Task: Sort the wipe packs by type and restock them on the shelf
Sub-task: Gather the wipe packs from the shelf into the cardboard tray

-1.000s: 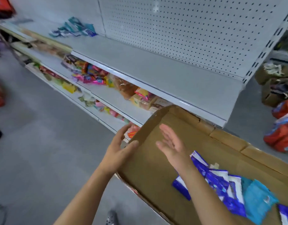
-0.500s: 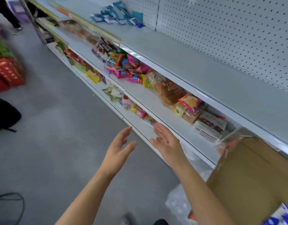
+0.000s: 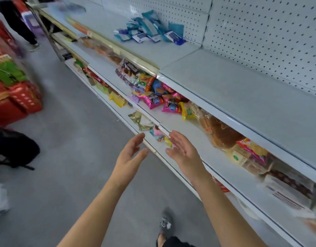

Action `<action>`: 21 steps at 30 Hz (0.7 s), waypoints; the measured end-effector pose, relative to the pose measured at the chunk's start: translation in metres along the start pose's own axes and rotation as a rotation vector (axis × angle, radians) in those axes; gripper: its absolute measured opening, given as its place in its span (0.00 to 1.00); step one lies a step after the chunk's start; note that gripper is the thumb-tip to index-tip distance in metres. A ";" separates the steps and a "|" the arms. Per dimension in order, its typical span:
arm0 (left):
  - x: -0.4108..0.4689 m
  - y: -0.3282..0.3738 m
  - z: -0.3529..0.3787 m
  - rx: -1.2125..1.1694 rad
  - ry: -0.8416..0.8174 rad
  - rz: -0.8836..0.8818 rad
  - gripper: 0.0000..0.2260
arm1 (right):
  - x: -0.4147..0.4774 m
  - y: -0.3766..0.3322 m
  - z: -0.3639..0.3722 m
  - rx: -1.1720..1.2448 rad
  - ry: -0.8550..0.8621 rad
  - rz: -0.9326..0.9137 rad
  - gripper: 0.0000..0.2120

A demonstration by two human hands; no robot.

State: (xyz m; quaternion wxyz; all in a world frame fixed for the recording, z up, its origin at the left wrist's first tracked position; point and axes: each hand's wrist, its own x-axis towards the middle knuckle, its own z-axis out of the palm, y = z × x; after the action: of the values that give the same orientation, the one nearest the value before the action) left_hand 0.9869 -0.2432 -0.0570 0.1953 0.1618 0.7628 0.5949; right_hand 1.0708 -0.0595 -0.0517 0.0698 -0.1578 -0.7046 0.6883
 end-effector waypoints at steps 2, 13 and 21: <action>0.038 0.010 -0.023 0.014 0.018 0.009 0.20 | 0.048 -0.015 0.014 0.009 -0.013 0.000 0.28; 0.253 0.011 -0.163 -0.048 0.140 -0.005 0.22 | 0.300 -0.067 0.106 -0.041 -0.109 -0.025 0.28; 0.407 0.014 -0.263 -0.119 0.092 0.016 0.17 | 0.467 -0.104 0.182 -0.099 -0.095 -0.027 0.28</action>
State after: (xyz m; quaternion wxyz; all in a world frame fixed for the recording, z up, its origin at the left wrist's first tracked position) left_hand 0.5039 -0.2667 -0.0299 0.1647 0.1285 0.7330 0.6474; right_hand 0.5610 -0.0840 -0.0121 0.0377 -0.1187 -0.7424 0.6583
